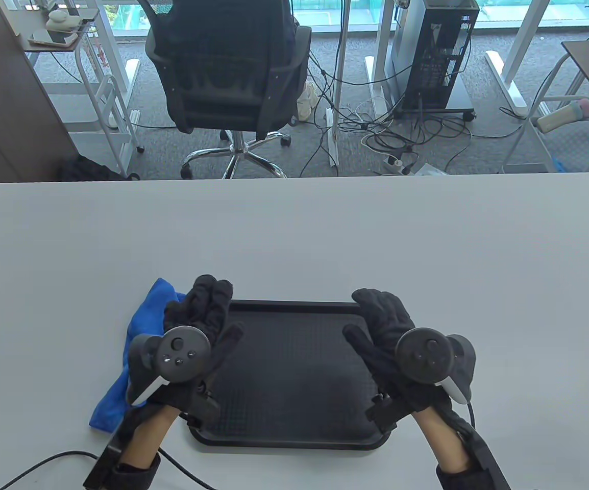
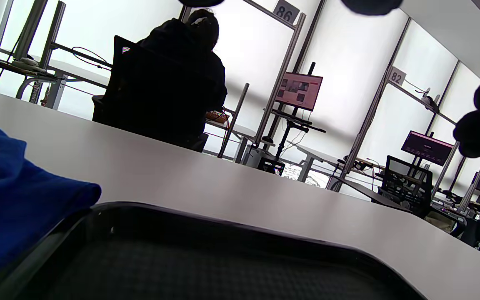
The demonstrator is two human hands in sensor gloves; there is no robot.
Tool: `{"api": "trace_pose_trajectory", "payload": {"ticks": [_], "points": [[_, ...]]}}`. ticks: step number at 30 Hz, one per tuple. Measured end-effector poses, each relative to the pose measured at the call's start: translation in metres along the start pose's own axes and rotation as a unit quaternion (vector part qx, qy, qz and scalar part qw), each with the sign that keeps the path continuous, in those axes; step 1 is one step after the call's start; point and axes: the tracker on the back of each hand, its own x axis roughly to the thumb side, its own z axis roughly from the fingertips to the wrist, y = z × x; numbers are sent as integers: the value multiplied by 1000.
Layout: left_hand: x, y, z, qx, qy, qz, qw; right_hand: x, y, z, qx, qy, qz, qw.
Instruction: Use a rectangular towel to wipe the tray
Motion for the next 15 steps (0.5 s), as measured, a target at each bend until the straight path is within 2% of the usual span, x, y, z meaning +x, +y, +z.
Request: {"api": "trace_pose_trajectory", "payload": {"ticks": [2, 5, 15], "points": [[-5, -19, 3, -39, 2, -12, 999, -4, 17, -1, 34, 5, 21, 999], [-13, -33, 7, -73, 11, -15, 997, -10, 31, -1, 67, 13, 35, 997], [-19, -42, 5, -101, 23, 3, 995, -15, 41, -1, 90, 23, 41, 995]]}}
